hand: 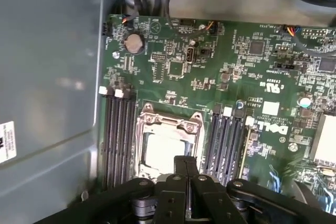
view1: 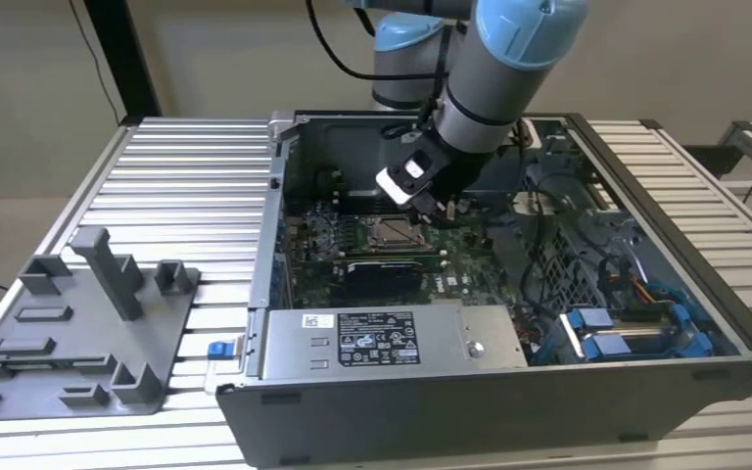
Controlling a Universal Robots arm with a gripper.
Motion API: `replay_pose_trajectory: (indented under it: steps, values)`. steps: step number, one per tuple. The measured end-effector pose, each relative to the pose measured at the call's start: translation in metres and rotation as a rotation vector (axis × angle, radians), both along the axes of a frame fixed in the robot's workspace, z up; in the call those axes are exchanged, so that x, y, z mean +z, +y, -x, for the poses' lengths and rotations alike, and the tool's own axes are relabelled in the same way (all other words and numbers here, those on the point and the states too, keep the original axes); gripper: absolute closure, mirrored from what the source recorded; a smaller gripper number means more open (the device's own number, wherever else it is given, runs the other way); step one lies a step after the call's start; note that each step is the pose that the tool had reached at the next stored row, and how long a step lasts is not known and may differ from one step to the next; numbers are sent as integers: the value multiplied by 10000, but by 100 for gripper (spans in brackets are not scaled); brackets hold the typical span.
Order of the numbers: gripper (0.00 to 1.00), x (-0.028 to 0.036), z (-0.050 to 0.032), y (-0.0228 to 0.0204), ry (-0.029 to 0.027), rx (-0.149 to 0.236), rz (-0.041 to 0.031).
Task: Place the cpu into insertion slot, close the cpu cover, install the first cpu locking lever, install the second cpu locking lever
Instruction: 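Install the first cpu locking lever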
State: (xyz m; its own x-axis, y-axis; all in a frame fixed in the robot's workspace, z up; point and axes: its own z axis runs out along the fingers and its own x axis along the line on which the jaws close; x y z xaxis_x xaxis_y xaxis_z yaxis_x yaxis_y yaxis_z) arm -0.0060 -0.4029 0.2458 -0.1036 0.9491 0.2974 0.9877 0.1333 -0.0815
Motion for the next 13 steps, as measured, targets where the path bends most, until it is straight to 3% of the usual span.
replay_pose_trajectory:
  steps: [5, 9, 13]
  values:
    - [100, -85, 11, 0, -8, -1, 35]
    - [100, -123, 71, 3, -51, -2, 40]
    - [100, -151, 100, 3, -60, -2, 98]
